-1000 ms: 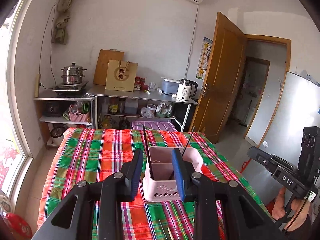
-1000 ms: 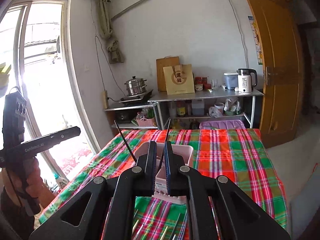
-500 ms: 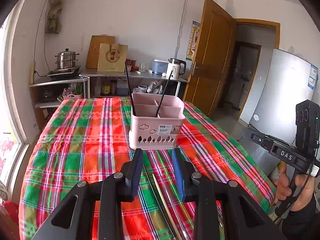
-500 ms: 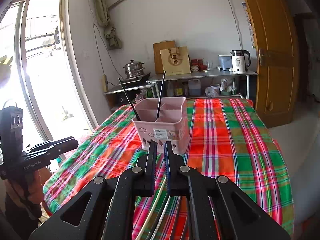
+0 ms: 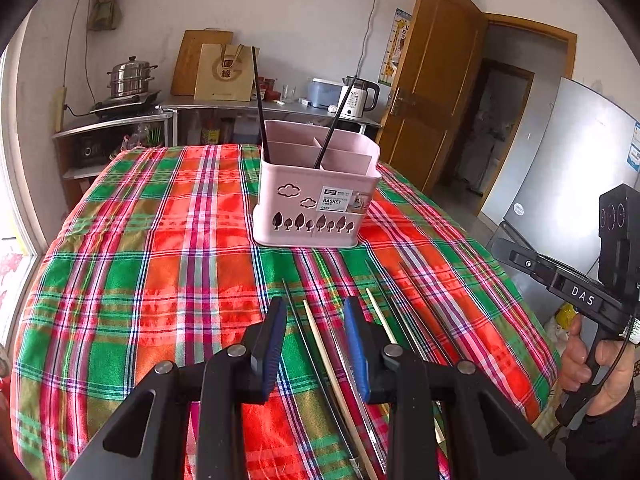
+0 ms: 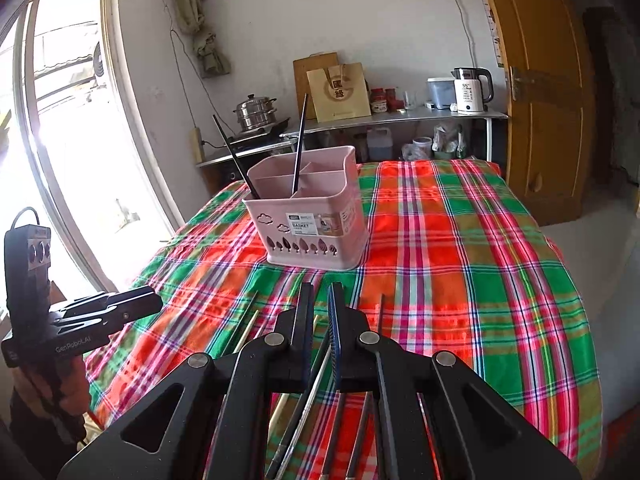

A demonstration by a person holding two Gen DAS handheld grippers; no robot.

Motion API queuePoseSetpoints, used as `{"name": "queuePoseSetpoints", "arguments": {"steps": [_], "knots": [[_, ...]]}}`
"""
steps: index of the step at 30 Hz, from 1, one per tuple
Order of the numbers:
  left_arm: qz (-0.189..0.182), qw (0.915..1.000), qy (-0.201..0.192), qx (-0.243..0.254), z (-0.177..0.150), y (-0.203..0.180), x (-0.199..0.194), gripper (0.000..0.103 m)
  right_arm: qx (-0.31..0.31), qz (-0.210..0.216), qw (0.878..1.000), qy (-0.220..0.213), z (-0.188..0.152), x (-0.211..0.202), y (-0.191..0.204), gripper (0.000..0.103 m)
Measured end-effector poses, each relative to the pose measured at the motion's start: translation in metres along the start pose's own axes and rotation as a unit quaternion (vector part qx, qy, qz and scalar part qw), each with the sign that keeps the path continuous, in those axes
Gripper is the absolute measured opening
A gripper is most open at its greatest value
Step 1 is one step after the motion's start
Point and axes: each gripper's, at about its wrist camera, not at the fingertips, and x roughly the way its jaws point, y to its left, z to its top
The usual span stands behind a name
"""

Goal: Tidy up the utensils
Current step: 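Move both grippers back down to the chopsticks on the cloth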

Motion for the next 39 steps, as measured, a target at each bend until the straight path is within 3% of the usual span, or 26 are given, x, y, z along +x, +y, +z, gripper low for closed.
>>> {"name": "queuePoseSetpoints", "arguments": {"steps": [20, 39], "knots": [[0.026, 0.9948, 0.097, -0.02, 0.007, 0.025, 0.101, 0.029, 0.0, -0.03, 0.993, 0.118, -0.017, 0.093, -0.024, 0.007], [0.045, 0.9896, 0.135, -0.021, 0.013, 0.029, 0.137, 0.029, -0.019, -0.05, 0.984, 0.168, -0.016, 0.14, -0.024, 0.007]]}}
